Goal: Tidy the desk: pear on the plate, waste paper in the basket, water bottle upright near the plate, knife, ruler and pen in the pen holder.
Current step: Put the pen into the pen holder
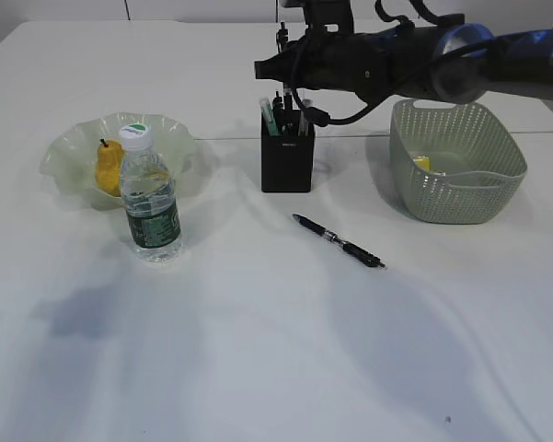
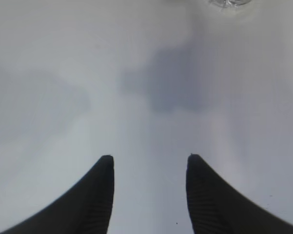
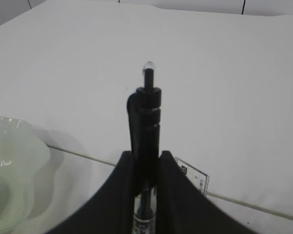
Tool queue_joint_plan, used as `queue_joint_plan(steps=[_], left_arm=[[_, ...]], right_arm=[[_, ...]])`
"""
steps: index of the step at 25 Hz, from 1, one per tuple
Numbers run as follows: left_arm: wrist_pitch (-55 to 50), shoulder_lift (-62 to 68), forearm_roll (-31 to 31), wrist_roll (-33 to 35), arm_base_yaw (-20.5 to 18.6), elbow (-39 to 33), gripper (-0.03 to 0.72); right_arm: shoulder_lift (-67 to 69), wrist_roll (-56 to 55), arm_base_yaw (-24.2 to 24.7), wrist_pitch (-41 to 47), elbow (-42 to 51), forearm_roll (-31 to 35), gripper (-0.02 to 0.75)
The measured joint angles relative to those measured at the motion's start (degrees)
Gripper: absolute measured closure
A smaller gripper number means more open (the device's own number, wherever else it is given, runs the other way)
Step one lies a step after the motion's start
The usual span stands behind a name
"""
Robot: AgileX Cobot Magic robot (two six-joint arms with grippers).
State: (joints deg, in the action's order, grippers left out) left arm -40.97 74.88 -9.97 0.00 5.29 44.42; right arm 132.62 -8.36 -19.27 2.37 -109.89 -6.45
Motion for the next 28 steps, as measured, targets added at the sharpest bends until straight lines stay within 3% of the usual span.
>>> queue_joint_plan(steps=[14,17,22,28], left_arm=[[0.1,0.0,0.8,0.0,0.0,0.0,0.348],[0.1,0.0,0.8,0.0,0.0,0.0,0.348],[0.1,0.0,0.8,0.0,0.0,0.0,0.347],[0.1,0.0,0.8,0.0,0.0,0.0,0.348]], right_arm=[[3.3,0.0,0.0,3.8,0.0,0.0,0.659],[3.5,0.0,0.0,4.3,0.0,0.0,0.613],[3.5,0.0,0.0,4.4,0.0,0.0,0.473],[1.7,0.0,0.0,7.5,0.0,0.4,0.446]])
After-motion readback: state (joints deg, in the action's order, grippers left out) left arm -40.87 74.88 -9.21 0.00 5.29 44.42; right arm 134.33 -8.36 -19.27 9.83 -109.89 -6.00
